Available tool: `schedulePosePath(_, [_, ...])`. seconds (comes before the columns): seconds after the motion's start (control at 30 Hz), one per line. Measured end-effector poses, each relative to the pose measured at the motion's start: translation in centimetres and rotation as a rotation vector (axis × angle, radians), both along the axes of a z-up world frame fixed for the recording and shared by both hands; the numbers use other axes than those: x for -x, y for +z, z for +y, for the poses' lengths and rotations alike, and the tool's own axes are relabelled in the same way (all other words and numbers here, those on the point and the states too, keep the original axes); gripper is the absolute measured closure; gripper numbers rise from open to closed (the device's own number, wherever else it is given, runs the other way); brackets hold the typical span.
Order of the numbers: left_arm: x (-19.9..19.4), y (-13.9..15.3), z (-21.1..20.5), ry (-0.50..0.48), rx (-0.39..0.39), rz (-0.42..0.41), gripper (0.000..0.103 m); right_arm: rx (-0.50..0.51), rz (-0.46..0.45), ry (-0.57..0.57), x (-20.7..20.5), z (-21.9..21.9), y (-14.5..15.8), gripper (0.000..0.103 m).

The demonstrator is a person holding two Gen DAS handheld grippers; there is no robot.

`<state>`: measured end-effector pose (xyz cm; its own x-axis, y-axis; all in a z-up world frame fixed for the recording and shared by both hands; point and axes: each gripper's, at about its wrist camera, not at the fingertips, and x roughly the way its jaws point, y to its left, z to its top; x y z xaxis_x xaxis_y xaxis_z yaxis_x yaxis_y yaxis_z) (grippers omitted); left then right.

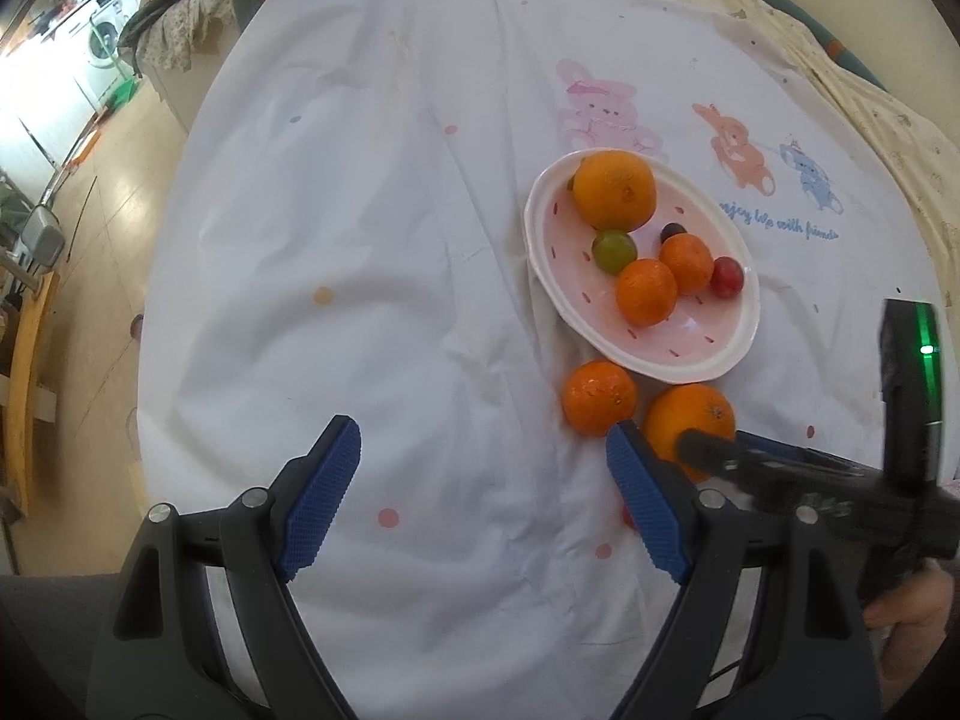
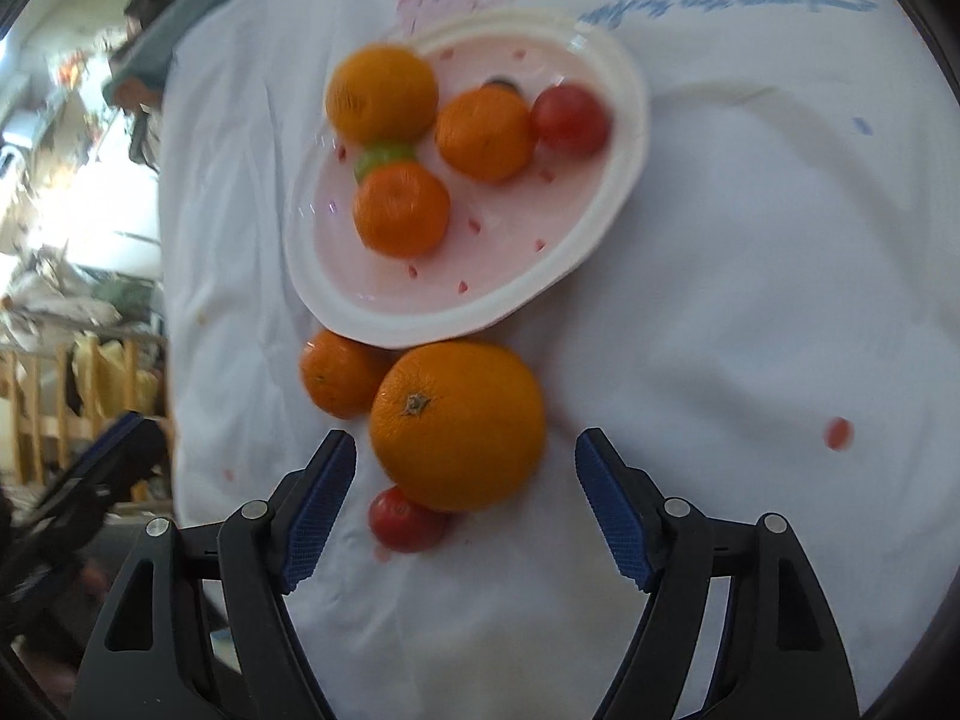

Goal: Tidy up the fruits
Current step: 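Grasp the large orange with the right gripper while the left gripper grasps a mandarin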

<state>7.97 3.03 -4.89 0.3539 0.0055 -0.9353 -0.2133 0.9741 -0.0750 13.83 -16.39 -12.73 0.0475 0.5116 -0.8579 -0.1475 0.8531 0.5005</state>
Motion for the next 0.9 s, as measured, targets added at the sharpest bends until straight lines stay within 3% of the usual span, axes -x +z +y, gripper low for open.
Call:
schedulePosePath(0.1, [0.0,-0.2,0.5,0.015,0.011,0.006,0.021,0.032,-0.017,0.024,-0.3,1.0,-0.7,0.025])
schedulePosePath(0.2, [0.0,-0.4,0.8,0.021,0.01,0.01,0.021,0.061,-0.041,0.061,-0.3,1.7,-0.3,0.036])
schedulePosePath(0.4, [-0.2,-0.8,0.8,0.022,0.021,0.02,0.021,0.068,-0.042,0.067,-0.1,0.7,0.1,0.039])
schedulePosePath(0.6, [0.0,-0.1,0.5,0.008,0.018,-0.015,0.021,0.064,-0.069,0.009,0.8,-1.8,3.3,0.039])
schedulePosePath(0.77, [0.3,-0.7,0.0,-0.014,0.036,0.011,0.021,0.047,-0.133,-0.027,1.6,-4.7,6.7,0.039])
schedulePosePath(0.9, [0.4,-1.0,-1.0,-0.057,0.012,0.014,0.021,0.038,-0.162,-0.049,2.2,-6.8,7.5,0.039])
